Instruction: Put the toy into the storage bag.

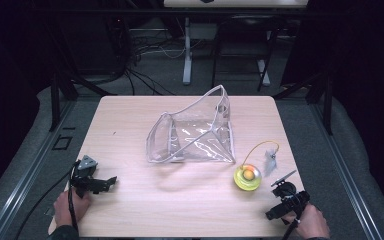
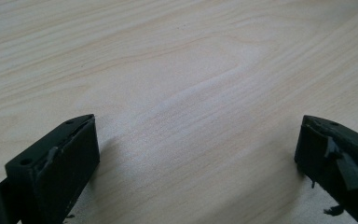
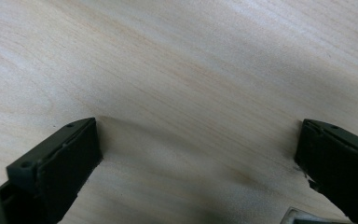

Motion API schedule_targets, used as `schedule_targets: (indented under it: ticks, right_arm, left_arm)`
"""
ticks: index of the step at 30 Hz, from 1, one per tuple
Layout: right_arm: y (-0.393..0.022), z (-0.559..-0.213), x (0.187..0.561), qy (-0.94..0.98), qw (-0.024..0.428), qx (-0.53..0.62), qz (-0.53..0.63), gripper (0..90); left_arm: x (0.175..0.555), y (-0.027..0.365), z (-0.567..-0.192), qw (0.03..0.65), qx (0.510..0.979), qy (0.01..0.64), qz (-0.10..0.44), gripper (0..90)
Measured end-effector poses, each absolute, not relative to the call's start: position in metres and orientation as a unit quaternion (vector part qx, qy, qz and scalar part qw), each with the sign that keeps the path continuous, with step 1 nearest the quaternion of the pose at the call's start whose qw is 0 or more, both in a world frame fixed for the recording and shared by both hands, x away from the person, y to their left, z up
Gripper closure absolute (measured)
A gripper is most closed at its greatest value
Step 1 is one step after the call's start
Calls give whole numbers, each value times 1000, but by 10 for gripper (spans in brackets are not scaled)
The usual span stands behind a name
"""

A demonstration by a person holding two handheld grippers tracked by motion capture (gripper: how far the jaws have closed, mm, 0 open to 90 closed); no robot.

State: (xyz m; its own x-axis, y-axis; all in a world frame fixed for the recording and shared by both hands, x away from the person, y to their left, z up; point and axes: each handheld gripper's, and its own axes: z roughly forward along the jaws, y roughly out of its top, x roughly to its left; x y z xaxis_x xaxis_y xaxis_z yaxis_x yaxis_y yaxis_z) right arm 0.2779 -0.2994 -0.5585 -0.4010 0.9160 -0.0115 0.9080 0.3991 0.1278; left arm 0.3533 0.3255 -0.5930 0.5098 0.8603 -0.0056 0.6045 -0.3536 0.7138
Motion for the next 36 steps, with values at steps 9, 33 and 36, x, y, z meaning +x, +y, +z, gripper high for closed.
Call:
schedule_targets:
  ticks: [9,33,36]
  right_arm:
    - [-300,-559,278,836,42,545,55,0]
    - [-292,-540,282,851,35,522,42,7]
    - [-291,-533,284,850,36,524,45,1]
  left_arm:
    - [353,325,-593,338,801,457,189,0]
    - [353,326,-593,337,801,457,191,0]
    - [353,325,-593,337,801,457,190,0]
